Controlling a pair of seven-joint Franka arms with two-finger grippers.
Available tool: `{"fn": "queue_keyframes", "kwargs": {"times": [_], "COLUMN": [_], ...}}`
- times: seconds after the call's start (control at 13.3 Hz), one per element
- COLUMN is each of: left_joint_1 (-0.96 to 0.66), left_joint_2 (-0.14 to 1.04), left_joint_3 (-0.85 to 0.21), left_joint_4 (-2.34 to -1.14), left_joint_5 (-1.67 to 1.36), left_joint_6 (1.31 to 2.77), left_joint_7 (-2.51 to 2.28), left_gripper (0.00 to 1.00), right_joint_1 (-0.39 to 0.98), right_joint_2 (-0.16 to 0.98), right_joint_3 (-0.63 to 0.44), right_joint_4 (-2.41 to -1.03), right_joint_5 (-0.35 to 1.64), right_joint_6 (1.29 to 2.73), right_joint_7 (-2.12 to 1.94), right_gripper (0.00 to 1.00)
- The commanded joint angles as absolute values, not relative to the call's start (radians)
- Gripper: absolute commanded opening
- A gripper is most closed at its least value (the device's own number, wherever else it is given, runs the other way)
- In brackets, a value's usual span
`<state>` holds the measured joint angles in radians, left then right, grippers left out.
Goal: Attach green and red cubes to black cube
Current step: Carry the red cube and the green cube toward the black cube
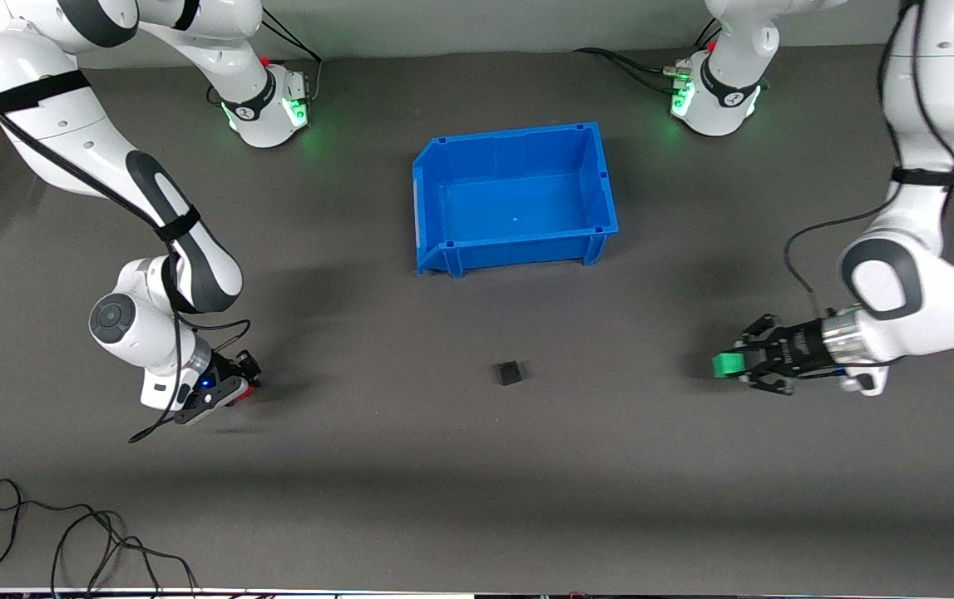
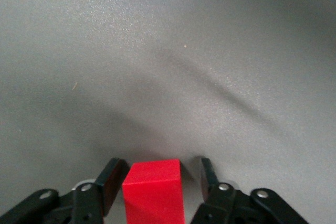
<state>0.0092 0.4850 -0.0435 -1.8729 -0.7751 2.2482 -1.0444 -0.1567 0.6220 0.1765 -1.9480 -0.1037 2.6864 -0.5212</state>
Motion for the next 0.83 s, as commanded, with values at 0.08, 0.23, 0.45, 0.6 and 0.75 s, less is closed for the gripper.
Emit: {"fn": "queue_keyframes", "kwargs": {"times": [0.08,0.23,0.45,0.6,0.75], "left_joint_1": [-0.200,-0.291,-0.415,-0.463,-0.509], "left_joint_2": [0.540,0.581,0.684,0.712,0.735], "left_joint_3": [-0.026,-0.026,-0.026,-0.026,-0.026], "left_joint_4": [-1.819,-1.780,-1.669,-1.657,-1.657], "left_joint_5": [-0.798,-0.798,-0.793,-0.792,-0.793], "left_joint_6": [2.391,2.477,2.572,2.626,2.680], "left_joint_7": [-1.259,-1.386,-1.570,-1.624,-1.678], "left_gripper": [0.13,0.13,0.13,0.13,0.13], "right_joint_1": [-0.166,-0.167,-0.169,-0.172,-0.187], "right_joint_2": [0.624,0.624,0.624,0.624,0.623], "right_joint_3": [0.176,0.176,0.176,0.176,0.176], "right_joint_4": [-1.951,-1.951,-1.951,-1.951,-1.951], "right_joint_5": [-0.126,-0.123,-0.112,-0.112,-0.110], "right_joint_6": [2.703,2.704,2.704,2.706,2.706], "right_joint_7": [-0.529,-0.522,-0.517,-0.517,-0.515], "right_gripper": [0.51,0.46,0.46,0.45,0.16]}}
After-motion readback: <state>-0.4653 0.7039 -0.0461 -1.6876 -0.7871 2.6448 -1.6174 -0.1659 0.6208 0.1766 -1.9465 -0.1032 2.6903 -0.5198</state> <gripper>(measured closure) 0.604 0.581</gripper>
